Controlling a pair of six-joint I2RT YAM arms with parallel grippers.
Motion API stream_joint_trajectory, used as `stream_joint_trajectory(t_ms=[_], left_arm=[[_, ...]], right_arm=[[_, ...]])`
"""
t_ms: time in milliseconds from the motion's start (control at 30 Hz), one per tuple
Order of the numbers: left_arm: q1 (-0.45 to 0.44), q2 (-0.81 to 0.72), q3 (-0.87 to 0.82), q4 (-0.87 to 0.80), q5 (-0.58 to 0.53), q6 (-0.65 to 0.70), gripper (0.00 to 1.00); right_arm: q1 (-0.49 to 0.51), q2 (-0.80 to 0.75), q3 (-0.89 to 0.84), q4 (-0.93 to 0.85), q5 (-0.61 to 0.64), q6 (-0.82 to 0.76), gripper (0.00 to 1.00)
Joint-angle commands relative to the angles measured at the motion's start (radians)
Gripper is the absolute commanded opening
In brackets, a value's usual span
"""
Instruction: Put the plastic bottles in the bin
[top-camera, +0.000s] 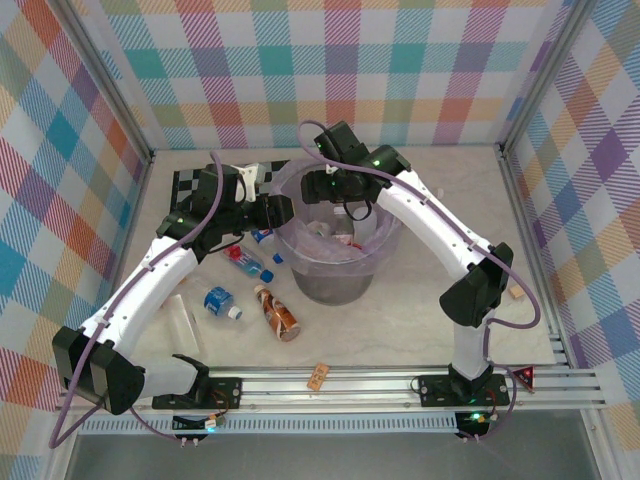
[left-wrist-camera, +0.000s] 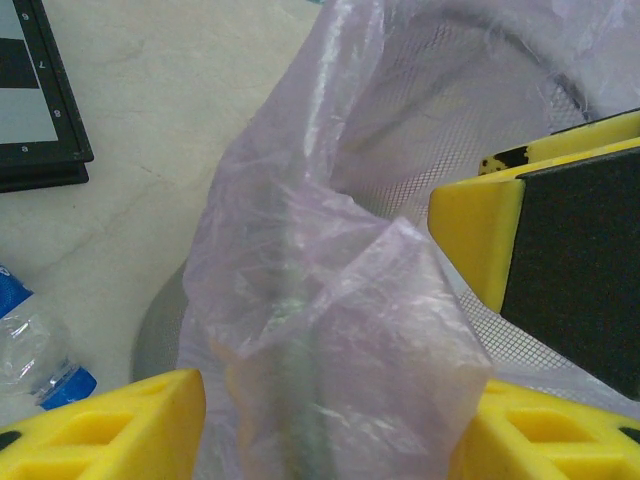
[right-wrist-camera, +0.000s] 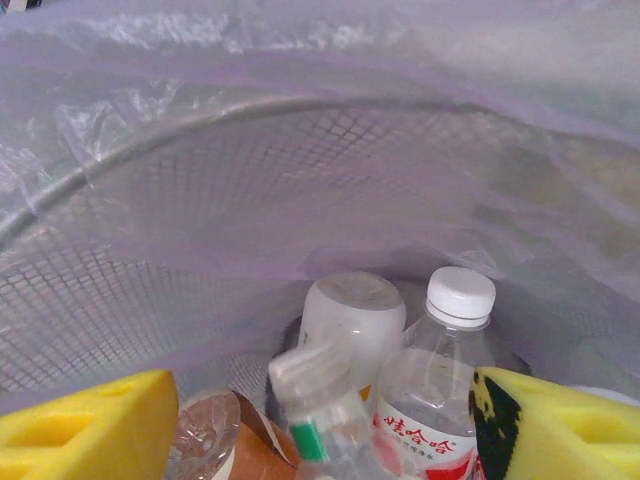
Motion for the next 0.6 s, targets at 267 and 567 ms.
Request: stream_joint_trajectory(t_ms=[267, 567], left_arm=[[0.010, -0.019, -0.007, -0.003, 0.004, 0.030, 0.61], [0.011, -0.005, -0.005, -0.001, 0.009, 0.027, 0.61]], right_arm=[[-0.019, -0.048, 0.122, -0.066, 0.024, -0.027, 0.79], [-0.178, -0.135, 0.113, -0.043, -0.032, 0.030, 0.84]])
